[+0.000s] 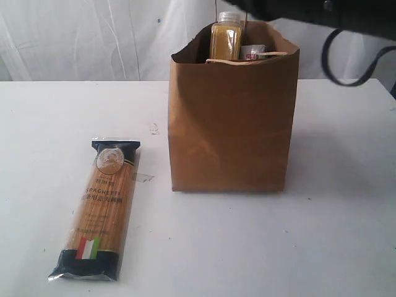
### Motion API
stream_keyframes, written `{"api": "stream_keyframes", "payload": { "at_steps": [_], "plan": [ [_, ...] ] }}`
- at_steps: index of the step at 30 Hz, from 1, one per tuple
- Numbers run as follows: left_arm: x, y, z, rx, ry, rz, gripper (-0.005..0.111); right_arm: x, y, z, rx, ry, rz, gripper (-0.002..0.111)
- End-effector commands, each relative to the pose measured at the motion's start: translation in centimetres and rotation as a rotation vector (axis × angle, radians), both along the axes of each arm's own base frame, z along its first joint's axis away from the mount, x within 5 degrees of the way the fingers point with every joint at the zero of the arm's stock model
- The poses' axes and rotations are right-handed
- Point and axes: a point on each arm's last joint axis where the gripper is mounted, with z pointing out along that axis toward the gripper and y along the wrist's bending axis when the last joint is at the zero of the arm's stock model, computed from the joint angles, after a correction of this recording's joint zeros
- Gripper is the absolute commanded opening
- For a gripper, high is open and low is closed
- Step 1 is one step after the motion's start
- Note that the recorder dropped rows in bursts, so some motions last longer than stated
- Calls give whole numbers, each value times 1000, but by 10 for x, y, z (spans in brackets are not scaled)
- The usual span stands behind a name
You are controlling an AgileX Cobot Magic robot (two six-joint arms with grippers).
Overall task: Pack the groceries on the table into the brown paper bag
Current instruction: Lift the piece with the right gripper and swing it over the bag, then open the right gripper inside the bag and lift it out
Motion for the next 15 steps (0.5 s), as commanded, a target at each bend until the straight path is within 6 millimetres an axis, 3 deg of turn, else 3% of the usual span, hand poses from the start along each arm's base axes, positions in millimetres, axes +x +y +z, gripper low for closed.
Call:
{"api": "stream_keyframes", "payload": {
  "at_steps": [1,3,6,8,9,11,15],
  "plan": [
    [0,-1,-1,10,-3,-10,1,37,-48,-13,-270,-20,-679,5],
    [0,-1,-1,10,-3,-10,1,42,-48,-18,-409,-73,-701,5],
    [0,-1,-1,10,-3,-10,1,36,-23,-16,-297,-94,-443,5],
    [0,-1,-1,10,-3,-10,1,47,-18,-24,-355,-90,-464,0],
    [0,-1,-1,10,-3,-10,1,60,-15,-33,-516,-153,-494,0],
    [0,-1,-1,10,-3,-10,1,70,-9,-39,-648,-218,-488,0],
    [0,-1,-1,10,-3,-10,1,82,0,-38,-667,-235,-480,0]
  ]
}}
